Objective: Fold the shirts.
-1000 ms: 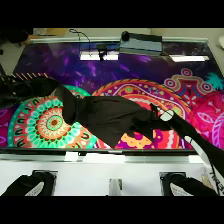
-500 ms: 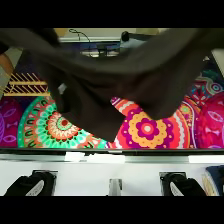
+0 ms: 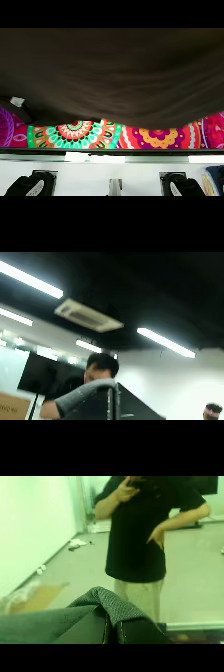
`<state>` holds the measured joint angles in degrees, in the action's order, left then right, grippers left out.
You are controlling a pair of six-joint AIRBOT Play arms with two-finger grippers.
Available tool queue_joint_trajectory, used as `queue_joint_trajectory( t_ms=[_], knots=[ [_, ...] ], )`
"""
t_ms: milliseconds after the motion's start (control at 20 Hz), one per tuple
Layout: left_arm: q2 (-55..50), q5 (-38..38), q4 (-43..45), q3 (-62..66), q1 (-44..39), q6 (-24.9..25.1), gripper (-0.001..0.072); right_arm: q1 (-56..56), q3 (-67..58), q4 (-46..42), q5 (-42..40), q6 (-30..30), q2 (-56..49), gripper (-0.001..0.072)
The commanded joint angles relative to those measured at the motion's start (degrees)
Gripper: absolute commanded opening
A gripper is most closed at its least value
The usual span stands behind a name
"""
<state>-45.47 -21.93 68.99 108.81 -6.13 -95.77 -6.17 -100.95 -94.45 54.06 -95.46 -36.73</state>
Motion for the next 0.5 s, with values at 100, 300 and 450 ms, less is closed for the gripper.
queue_joint_trajectory(
  t_ms=[100,300,450],
  knots=[
    [-4.5,4.46,3.58,0.35,0.04,3.93,0.0038,0.02,-0.37,-5.99,13.11,0.55,-7.96,0.0033],
    [-14.34,-13.53,9.94,0.33,0.04,4.24,0.0038,0.02,2.16,-7.04,21.86,-1.46,-21.77,0.0034],
    [-25.38,-30.75,14.1,0.33,0.04,4.17,0.0039,0.02,8.46,-7.06,18.58,-5.22,-34.01,0.0034]
  ],
)
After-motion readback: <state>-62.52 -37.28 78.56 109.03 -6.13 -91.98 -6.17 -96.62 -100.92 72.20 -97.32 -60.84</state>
